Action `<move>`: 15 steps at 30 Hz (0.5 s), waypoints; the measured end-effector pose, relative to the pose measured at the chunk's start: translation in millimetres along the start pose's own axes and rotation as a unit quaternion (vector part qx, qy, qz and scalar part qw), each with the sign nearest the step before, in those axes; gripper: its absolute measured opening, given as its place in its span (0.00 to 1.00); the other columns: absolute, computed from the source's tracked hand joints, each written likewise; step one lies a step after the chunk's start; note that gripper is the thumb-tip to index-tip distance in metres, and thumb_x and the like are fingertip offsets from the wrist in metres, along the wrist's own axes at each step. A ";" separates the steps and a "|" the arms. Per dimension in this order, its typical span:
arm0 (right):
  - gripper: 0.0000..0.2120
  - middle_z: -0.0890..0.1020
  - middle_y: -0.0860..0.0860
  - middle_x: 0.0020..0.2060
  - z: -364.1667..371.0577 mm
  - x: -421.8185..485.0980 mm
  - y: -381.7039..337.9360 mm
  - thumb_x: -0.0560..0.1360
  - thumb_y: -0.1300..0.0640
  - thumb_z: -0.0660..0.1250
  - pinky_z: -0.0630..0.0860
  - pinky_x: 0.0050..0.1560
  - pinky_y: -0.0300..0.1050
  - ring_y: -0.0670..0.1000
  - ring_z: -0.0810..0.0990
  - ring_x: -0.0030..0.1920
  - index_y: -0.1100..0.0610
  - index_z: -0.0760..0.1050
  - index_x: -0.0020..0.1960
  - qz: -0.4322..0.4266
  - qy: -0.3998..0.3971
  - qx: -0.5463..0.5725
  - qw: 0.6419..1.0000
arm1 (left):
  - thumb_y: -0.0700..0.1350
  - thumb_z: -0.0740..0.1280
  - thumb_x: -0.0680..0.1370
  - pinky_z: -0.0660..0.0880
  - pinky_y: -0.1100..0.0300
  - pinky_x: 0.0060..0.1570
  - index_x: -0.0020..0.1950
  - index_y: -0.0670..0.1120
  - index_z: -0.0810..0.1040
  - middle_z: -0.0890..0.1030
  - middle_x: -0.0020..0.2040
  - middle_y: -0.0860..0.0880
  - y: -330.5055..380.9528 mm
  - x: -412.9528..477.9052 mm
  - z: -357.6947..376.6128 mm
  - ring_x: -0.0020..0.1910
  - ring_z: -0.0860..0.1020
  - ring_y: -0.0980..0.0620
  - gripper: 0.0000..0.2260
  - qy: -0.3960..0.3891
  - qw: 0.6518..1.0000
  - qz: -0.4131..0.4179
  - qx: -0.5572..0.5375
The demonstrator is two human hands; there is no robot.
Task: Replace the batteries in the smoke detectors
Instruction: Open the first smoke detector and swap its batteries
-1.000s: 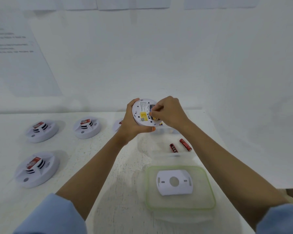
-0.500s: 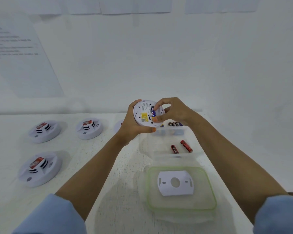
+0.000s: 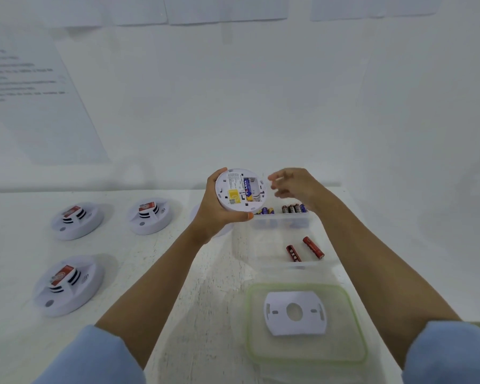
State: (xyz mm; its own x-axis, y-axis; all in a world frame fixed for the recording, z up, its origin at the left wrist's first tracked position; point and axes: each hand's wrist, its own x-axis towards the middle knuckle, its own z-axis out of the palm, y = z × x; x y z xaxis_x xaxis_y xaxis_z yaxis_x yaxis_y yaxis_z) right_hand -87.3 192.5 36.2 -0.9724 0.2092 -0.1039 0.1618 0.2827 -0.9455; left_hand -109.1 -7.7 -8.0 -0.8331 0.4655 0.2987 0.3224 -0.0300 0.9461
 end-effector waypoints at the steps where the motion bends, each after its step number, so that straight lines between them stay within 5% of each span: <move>1: 0.11 0.78 0.57 0.46 0.5 5.0 5.5 0.74 0.69 0.62 0.75 0.41 0.38 0.49 0.76 0.35 0.63 0.77 0.54 0.017 -0.004 -0.096 0.995 | 0.32 0.74 0.58 0.74 0.72 0.48 0.66 0.46 0.58 0.69 0.59 0.55 -0.8 0.2 -0.1 0.53 0.73 0.71 0.41 0.000 1.000 0.000 0.003; 5: 0.16 0.77 0.57 0.60 17.2 15.8 20.4 0.75 0.65 0.63 0.71 0.54 0.42 0.55 0.77 0.56 0.61 0.74 0.63 0.038 -0.083 -0.396 0.914 | 0.33 0.74 0.58 0.73 0.72 0.49 0.66 0.46 0.58 0.69 0.59 0.55 -3.1 1.1 1.4 0.54 0.72 0.72 0.42 -0.006 1.000 0.005 0.019; 15: 0.11 0.75 0.50 0.35 20.4 18.8 17.7 0.71 0.63 0.69 0.68 0.36 0.37 0.48 0.72 0.36 0.62 0.80 0.54 0.022 -0.073 -0.411 0.909 | 0.33 0.74 0.58 0.73 0.73 0.50 0.69 0.42 0.56 0.67 0.61 0.56 -2.8 1.9 0.2 0.55 0.71 0.73 0.44 -0.011 0.999 0.014 0.036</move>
State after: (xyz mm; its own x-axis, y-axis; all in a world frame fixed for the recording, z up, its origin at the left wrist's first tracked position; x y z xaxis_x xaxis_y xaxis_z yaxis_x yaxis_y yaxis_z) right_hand -106.2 182.3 11.2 -0.9642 0.1271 -0.2325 0.2133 0.8929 -0.3964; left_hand -111.5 -6.6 -10.2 -0.8133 0.4850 0.3213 0.3777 0.0201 0.9257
